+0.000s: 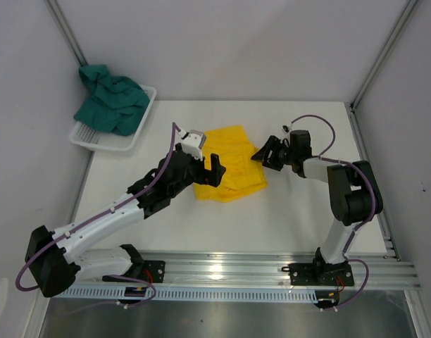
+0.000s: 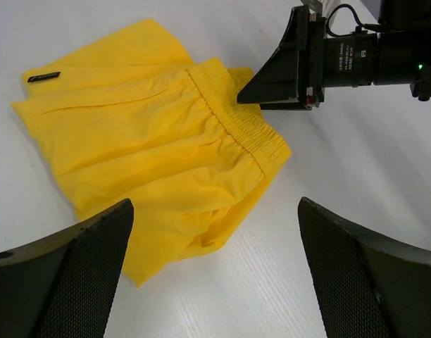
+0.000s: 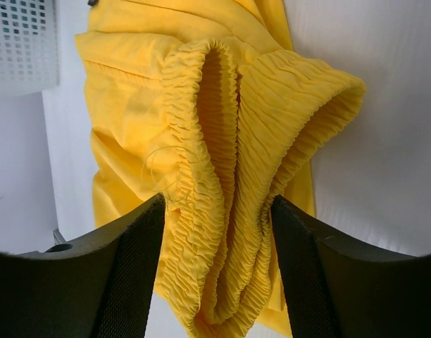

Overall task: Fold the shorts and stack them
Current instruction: Fold the shorts

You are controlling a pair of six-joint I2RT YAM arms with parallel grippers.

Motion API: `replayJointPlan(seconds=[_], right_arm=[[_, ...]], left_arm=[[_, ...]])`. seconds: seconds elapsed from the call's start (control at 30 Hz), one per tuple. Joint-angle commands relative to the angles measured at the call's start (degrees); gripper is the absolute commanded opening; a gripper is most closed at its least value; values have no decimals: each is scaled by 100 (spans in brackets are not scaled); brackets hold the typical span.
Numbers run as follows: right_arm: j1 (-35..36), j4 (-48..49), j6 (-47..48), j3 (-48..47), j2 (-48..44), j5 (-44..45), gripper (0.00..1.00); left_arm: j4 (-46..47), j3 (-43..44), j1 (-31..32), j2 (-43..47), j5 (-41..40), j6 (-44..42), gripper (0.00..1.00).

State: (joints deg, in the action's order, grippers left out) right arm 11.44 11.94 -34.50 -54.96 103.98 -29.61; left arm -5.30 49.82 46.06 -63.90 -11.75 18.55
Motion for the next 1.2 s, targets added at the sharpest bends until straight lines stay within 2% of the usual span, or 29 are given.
replayJointPlan(seconds=[0.0, 0.4, 0.5, 0.53, 0.63, 0.8, 1.0, 1.17], right_arm=[[-37, 572, -145, 3, 96, -300, 63], [33, 1450, -531, -120, 1036, -792, 49], [86, 1399, -400, -129, 861, -617, 36], [95, 1303, -347, -120, 791, -547, 26], [191, 944, -31, -76, 396, -152, 16], [481, 204, 671, -85, -359, 954, 9], [684, 89, 804, -41, -853, 1071, 6], [1070, -579, 1139, -480, -1047, 1563, 10]], left_arm=[[73, 115, -54, 9, 59, 9, 99], [82, 63, -54, -26, 59, 18, 99], [73, 45, -62, 0, 50, 35, 99], [73, 28, -62, 18, 41, 35, 99], [3, 19, -80, 105, -12, 35, 99], [-85, 1, -115, 211, -47, 53, 99], [-120, -95, -124, 255, 6, 70, 99], [-85, -298, -124, 360, -99, 132, 99]])
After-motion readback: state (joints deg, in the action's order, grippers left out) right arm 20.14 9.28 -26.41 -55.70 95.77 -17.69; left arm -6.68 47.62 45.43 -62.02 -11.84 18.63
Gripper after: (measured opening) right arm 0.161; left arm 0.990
